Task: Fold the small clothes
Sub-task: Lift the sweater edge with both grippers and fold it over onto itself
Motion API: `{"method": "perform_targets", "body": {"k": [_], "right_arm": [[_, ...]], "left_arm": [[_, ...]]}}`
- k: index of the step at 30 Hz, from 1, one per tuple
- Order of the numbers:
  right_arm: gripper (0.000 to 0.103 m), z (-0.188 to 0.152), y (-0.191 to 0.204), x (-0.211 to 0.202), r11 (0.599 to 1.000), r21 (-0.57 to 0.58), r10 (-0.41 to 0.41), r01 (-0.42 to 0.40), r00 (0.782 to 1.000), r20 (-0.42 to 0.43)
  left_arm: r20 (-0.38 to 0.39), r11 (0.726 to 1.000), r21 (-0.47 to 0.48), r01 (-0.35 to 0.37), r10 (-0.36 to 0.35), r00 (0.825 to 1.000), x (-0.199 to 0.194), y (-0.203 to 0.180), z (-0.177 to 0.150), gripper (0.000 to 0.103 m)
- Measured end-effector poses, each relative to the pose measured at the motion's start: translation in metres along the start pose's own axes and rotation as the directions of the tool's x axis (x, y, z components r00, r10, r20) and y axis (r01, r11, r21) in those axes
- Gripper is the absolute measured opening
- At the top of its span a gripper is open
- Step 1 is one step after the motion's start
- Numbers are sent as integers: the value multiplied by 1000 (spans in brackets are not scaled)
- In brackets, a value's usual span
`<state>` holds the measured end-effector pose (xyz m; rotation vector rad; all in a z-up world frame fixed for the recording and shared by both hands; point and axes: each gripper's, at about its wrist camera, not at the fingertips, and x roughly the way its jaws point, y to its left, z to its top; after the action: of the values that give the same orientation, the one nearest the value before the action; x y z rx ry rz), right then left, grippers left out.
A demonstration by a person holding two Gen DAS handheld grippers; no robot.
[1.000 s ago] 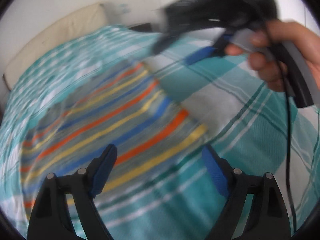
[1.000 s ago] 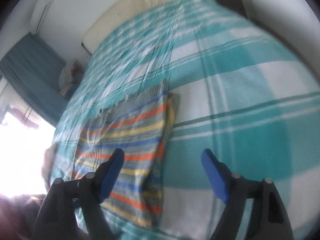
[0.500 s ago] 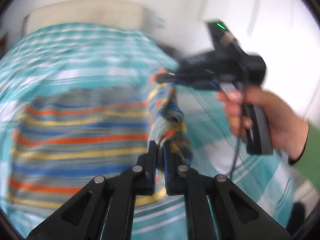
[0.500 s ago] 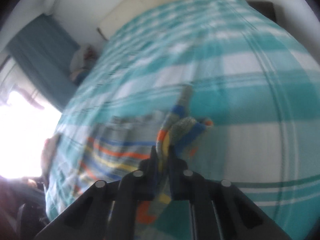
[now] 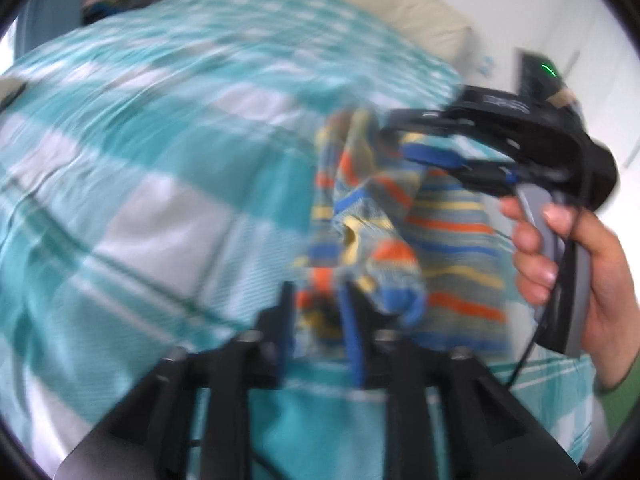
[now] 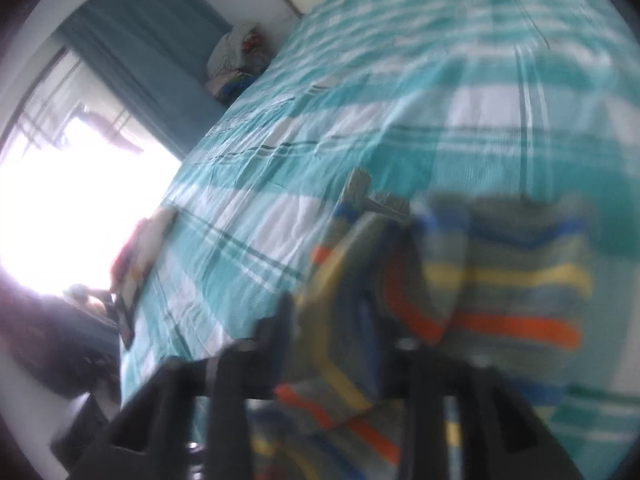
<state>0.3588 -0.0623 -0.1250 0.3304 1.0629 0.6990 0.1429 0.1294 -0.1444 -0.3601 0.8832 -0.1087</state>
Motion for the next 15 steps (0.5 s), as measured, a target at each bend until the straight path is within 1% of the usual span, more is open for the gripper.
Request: {"method": "perform_targets", "body": {"k": [1,2,3,4,6,7,8,9,10,11,12,13,14,15], "right_arm": [[47,-4,-2,-3,1000,15,13,-13,1000,19],[47,-9,-2,-9,1000,16,16,-17,999,40],[47,-13,-4,-20,1000,11,5,-6,998,64],[47,-19,-6,-35,1000,1,-9,9,996,86],[47,-33,-6,-63,998,-46,-36,41,993,110],[47,-40,-4,-74,996,-76,-44,53,993,110],[47,-53,1,-84,990,-130,-51,63,994,101],[47,-64,5,-91,983,-171,-51,66,995,89],[47,-76,7,-93,978,-201,-45,59,996,72],[46,-93,6,-88,975,-217,-38,44,999,31],[46,-105,2,-77,974,-219,-58,53,998,-17],[45,-122,-5,-61,970,-222,-121,98,988,-93],[44,-136,-10,-54,963,-237,-158,127,980,-117],[43,-143,-8,-59,959,-254,-152,127,985,-85]], "left_arm": [[20,1000,-20,19,-19,1000,-5,4,0,60],[46,999,-32,33,-31,998,-11,8,-1,70],[80,998,-36,47,-44,996,-16,8,2,72],[90,998,-32,56,-53,995,-17,8,4,73],[87,998,-17,64,-62,994,-15,-2,5,74],[83,998,-13,64,-62,995,-11,-5,8,74],[77,998,-9,60,-59,995,-6,-7,10,74],[57,1000,-8,30,-29,998,5,-8,13,74],[-10,998,-12,-58,58,998,22,-7,13,66],[-56,994,-21,-108,107,993,34,-2,19,56],[-100,992,-45,-119,114,988,40,6,16,56],[-99,994,-47,-103,98,990,37,10,16,56],[-100,994,-31,-109,105,989,32,11,18,57],[-90,993,-1,-116,116,989,21,11,21,58]]}}
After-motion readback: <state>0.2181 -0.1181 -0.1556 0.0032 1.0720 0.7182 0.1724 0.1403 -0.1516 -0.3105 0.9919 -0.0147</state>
